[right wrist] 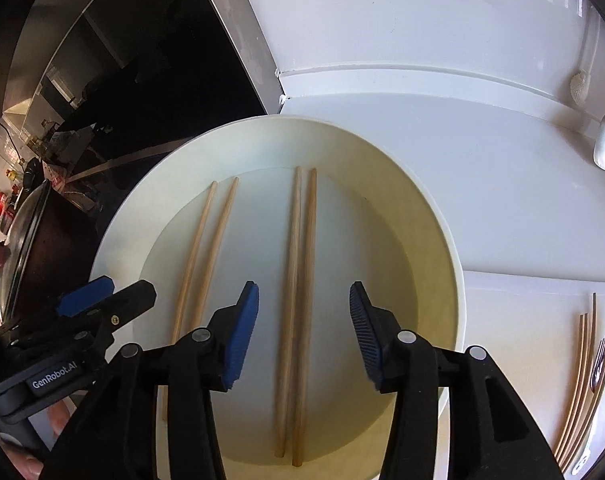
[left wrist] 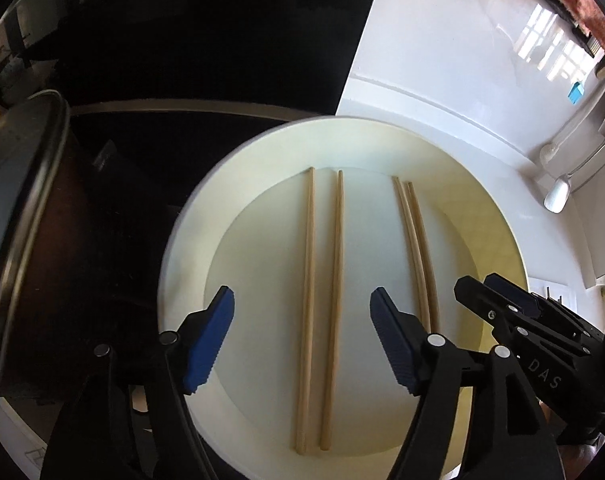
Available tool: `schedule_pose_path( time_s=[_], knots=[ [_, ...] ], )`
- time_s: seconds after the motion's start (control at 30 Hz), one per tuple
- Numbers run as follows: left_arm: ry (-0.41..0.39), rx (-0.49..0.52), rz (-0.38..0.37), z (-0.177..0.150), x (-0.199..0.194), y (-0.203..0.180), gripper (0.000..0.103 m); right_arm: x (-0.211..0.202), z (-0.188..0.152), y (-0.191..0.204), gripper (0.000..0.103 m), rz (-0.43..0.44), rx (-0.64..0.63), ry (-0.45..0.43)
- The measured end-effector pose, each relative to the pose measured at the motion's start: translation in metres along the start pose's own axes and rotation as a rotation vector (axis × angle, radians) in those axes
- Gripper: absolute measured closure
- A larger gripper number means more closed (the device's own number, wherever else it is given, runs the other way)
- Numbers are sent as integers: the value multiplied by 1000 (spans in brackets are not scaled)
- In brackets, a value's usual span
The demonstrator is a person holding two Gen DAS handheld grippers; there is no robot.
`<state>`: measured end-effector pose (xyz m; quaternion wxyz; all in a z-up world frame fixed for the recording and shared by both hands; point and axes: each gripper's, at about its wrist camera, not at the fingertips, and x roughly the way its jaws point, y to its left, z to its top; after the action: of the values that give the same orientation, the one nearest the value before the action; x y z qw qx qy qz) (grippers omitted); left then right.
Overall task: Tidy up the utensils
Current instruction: 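Move the right tool back over the fork on the cutting board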
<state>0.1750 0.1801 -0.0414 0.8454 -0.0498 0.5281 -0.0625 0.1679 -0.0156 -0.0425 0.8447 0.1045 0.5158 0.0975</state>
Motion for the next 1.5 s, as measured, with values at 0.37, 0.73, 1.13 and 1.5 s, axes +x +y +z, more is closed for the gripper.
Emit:
schedule_pose_path(
  time_s=[0.37,0.73,1.13,1.5],
  knots=[
    [-11,-16,42,-17,-28,16,18,-31,-26,8,46,7,-24,-38],
    [-73,59,21,-41,-57,7,11,-72,-66,7,42,-64,6,-115],
    [-110,173,-81,-44,-68,-55,9,-130,-122,-61,40,-206,184,-180],
    [-113,279,-170,-79,-71,-165,9,-180,-177,-162,40,-293,314,-213]
  ],
)
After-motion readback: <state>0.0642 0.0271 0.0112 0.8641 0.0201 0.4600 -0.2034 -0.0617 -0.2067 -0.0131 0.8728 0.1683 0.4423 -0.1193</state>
